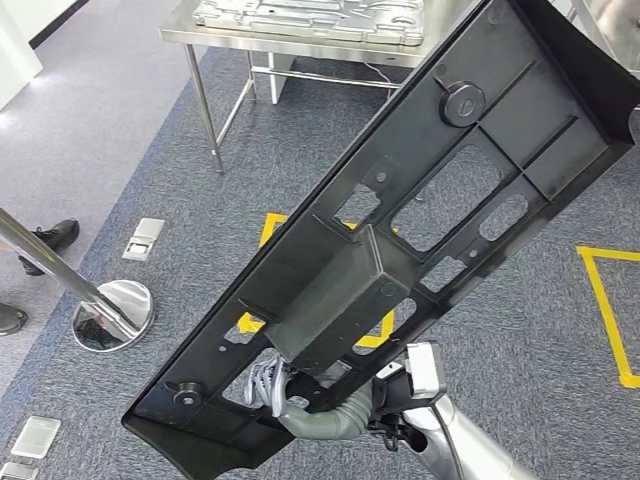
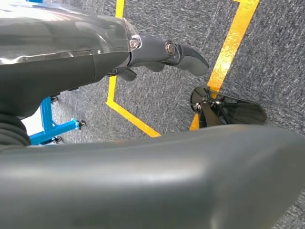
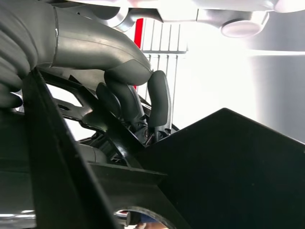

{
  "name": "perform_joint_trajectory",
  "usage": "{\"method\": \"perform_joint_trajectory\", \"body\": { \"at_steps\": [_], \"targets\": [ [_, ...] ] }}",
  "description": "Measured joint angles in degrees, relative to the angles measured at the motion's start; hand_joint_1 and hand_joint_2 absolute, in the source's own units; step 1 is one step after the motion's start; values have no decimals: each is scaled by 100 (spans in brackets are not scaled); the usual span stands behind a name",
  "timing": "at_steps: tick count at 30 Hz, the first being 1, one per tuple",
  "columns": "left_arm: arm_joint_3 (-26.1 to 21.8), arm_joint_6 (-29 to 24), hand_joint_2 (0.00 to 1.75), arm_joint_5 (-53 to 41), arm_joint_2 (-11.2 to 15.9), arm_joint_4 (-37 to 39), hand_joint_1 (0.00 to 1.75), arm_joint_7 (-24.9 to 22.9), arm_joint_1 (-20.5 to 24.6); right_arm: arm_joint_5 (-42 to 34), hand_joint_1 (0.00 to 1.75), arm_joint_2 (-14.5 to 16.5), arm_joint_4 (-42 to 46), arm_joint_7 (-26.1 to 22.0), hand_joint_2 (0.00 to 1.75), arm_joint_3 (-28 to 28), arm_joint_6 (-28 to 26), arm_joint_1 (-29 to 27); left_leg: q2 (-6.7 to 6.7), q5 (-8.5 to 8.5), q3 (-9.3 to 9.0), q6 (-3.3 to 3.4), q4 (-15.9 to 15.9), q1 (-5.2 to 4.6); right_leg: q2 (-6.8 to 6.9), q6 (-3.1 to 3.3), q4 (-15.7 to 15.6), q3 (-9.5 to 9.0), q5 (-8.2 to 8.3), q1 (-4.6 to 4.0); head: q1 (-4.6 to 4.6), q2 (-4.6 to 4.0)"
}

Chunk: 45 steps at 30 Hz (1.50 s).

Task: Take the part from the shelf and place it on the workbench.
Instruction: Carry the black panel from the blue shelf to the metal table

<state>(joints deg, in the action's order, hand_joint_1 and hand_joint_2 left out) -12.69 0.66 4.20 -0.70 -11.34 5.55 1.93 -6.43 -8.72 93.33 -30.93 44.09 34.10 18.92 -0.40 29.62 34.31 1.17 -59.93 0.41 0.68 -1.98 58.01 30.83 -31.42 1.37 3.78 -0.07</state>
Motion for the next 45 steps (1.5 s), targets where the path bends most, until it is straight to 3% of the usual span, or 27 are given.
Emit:
{"method": "perform_joint_trajectory", "body": {
  "at_steps": [11, 16, 18, 20, 21, 22, 23, 25, 27, 30, 32, 33, 35, 36, 37, 38, 40, 41, 42, 45],
  "targets": [
    [-55, 59, 175, 32, -2, 0, 0, -57, 0, -27, 175, -1, 0, 0, 175, 0, 1, -2, 0, 4, -7, 5, -4, 8, -1, -3, -7, -9, 2, -9, 0, 0],
    [-126, 66, 175, 43, -7, 0, 0, -61, 1, -46, 175, 14, 18, 0, 175, -2, 7, 14, 5, -13, -89, 141, 105, -12, 3, -86, 16, -32, -42, 41, 3, 0],
    [-148, 80, 175, 69, -14, 0, 0, -65, 7, -49, 175, 16, 30, 1, 175, -4, 8, 20, 20, -49, -178, 195, 211, 7, -18, -63, 449, 153, -285, 34, 1, 0],
    [-163, 99, 175, 108, -17, 0, 0, -69, 11, -49, 175, 7, 30, 3, 175, -4, 9, 3, 25, -35, -210, 214, 227, -1, -37, -44, 1205, 563, -595, 22, -2, 0],
    [-171, 109, 175, 121, -17, 0, 0, -73, 9, -48, 175, 1, 25, 4, 175, -3, 9, -11, 22, -20, -223, 213, 226, -3, -42, -46, 1477, 734, -650, 22, -2, 0],
    [-179, 115, 175, 127, -18, 0, 0, -77, 3, -49, 175, -4, 21, 4, 175, -3, 9, -22, 18, -1, -242, 201, 223, -3, -43, -51, 1563, 819, -592, 24, -2, 0],
    [-187, 124, 175, 128, -21, 0, 0, -81, -1, -49, 175, -8, 16, 4, 175, -3, 9, -25, 13, 24, -270, 179, 217, 2, -42, -56, 1410, 789, -415, 27, -2, 0],
    [-204, 134, 175, 129, -28, 0, 0, -86, -6, -50, 175, -11, 12, 4, 175, -3, 9, -24, 3, 100, -334, 107, 192, 11, -44, -58, 712, 520, 39, 35, -2, 0],
    [-226, 137, 175, 129, -33, 0, 0, -87, 6, -50, 175, -13, 7, 4, 175, 0, 9, -27, -3, 173, -347, 23, 141, -2, -56, -30, 219, 328, 220, 35, -1, 0],
    [-246, 136, 175, 130, -32, 0, 0, -90, 18, -56, 175, -14, 3, 4, 175, 2, 8, -42, -3, 217, -348, -38, 130, -7, -73, 57, 157, 309, 163, 29, 3, 0],
    [-251, 136, 175, 128, -33, 0, 0, -90, 23, -59, 175, -13, 6, 4, 175, 1, 9, -33, 3, 324, -277, -89, -52, 9, -62, 127, 150, 270, 130, 46, 3, 0],
    [-252, 136, 175, 127, -34, 0, 0, -90, 26, -59, 175, -11, 8, 4, 175, 1, 9, -29, 6, 440, -148, -121, -305, 18, -49, 157, 147, 244, 110, 54, 4, 0],
    [-252, 136, 175, 125, -35, 0, 0, -91, 22, -59, 175, -12, 7, 4, 175, 2, 9, -32, 7, 700, 287, -169, -1064, 31, -33, 193, 147, 197, 57, 53, 4, 0],
    [-252, 136, 175, 124, -35, 0, 0, -91, 13, -59, 175, -13, 5, 4, 175, 3, 9, -39, 7, 750, 497, -179, -1374, 35, -33, 196, 147, 164, 26, 53, 4, 0],
    [-252, 136, 175, 123, -35, 0, 0, -91, 3, -59, 175, -13, 3, 4, 175, 4, 9, -45, 8, 691, 630, -178, -1509, 37, -37, 192, 147, 121, -9, 53, 4, 0],
    [-252, 136, 175, 123, -35, 0, 0, -91, -6, -59, 175, -13, 2, 4, 175, 5, 9, -48, 8, 511, 658, -166, -1418, 37, -43, 185, 147, 63, -51, 53, 4, 0],
    [-254, 136, 175, 122, -34, 0, 0, -91, -14, -60, 175, -12, 2, 4, 175, 5, 10, -47, 7, -2, 466, -116, -774, 31, -48, 162, 140, -77, -145, 54, 3, 0],
    [-256, 136, 175, 122, -34, 0, 0, -91, -15, -60, 175, -11, 1, 4, 175, 5, 11, -42, 8, -180, 357, -87, -478, 13, -51, 140, 134, -130, -187, 50, 3, 0],
    [-257, 136, 175, 122, -34, 0, 0, -91, -13, -61, 175, -11, 2, 3, 175, 5, 11, -37, 9, -249, 279, -54, -279, -5, -54, 113, 127, -157, -218, 46, 3, 0],
    [-258, 136, 175, 122, -33, 0, 0, -92, 1, -62, 175, -11, 8, 2, 175, 5, 11, -25, 10, -114, 213, 36, -120, -37, -51, 13, 99, -155, -271, 41, 5, 0]
  ]
}}
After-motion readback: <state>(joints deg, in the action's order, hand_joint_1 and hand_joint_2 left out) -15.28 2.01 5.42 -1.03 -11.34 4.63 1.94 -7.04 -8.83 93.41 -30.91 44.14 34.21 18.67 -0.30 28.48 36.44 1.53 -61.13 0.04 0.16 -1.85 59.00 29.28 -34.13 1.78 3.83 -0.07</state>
